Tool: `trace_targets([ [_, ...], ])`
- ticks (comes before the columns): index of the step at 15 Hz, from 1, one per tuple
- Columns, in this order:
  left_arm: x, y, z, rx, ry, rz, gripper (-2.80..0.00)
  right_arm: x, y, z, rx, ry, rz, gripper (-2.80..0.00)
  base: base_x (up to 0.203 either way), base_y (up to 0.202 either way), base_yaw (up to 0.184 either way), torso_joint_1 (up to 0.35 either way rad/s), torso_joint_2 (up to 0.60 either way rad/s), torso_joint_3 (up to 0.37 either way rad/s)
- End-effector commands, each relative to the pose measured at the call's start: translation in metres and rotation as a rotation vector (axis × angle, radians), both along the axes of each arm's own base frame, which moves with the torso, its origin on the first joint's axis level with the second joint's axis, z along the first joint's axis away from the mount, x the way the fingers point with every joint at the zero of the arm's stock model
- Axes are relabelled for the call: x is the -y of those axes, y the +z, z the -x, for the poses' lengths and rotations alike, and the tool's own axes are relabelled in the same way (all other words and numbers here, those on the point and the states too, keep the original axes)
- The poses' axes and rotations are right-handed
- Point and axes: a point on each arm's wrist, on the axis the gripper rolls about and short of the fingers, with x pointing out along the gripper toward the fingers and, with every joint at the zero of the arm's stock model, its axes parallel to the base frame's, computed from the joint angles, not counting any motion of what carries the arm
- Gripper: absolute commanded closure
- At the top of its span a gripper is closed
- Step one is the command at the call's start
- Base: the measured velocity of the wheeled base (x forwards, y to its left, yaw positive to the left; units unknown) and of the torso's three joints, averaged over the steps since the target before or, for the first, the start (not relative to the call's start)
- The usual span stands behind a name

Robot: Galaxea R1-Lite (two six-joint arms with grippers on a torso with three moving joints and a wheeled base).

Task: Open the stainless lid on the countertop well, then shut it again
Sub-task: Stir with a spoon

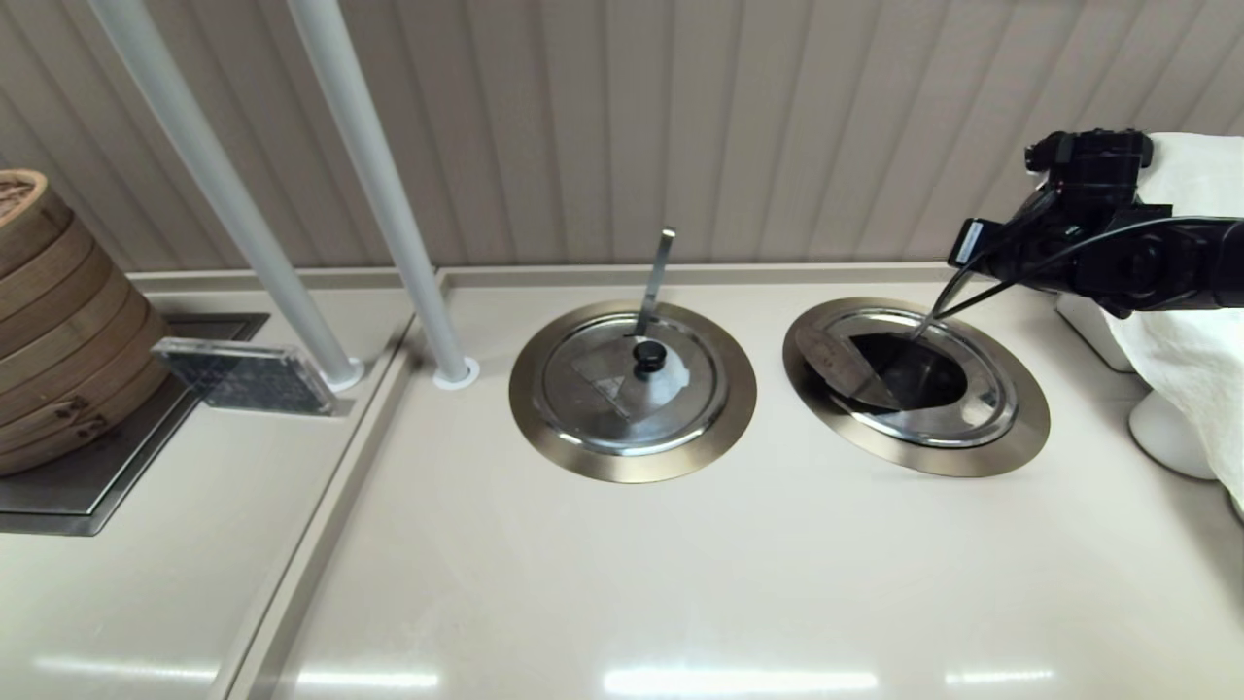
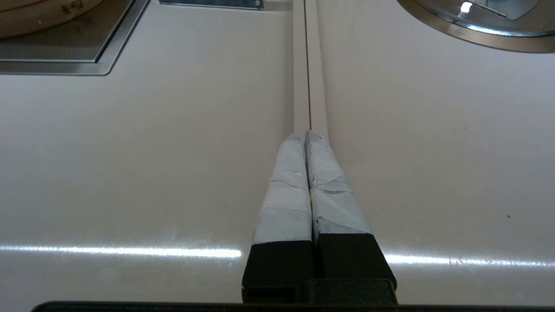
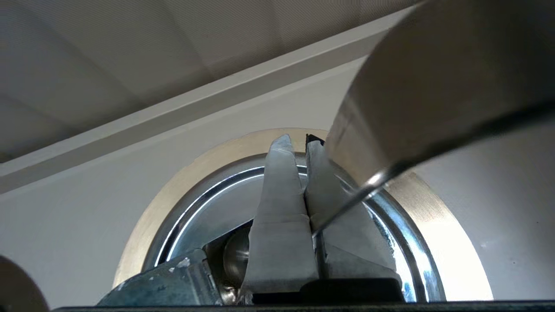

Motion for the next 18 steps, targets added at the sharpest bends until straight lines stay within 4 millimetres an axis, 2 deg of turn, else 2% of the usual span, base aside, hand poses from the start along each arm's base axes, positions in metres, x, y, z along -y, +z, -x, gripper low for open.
trace_targets([
  [1, 0.000, 0.000, 0.000, -0.001, 0.001, 0.000, 0.00, -0.002, 0.020, 0.014, 0.041, 0.017, -0.004, 0.00, 0.000, 0.000, 0.000, 0.000, 0.00, 0.000],
  [6, 0.000, 0.000, 0.000, -0.001, 0.001, 0.000, 0.00, -0.008, 0.024, 0.023, 0.016, 0.033, -0.006, 0.00, 0.000, 0.000, 0.000, 0.000, 0.00, 0.000],
  [11, 0.000, 0.000, 0.000, -0.001, 0.001, 0.000, 0.00, -0.007, 0.025, 0.062, -0.044, 0.105, -0.024, 0.00, 0.000, 0.000, 0.000, 0.000, 0.00, 0.000],
  [16, 0.000, 0.000, 0.000, -0.001, 0.001, 0.002, 0.00, 0.035, 0.012, 0.062, -0.130, 0.030, 0.075, 0.00, 0.000, 0.000, 0.000, 0.000, 0.00, 0.000],
  [18, 0.000, 0.000, 0.000, -0.001, 0.001, 0.000, 0.00, 0.042, 0.006, 0.057, -0.141, 0.014, 0.091, 0.00, 0.000, 0.000, 0.000, 0.000, 0.00, 0.000],
])
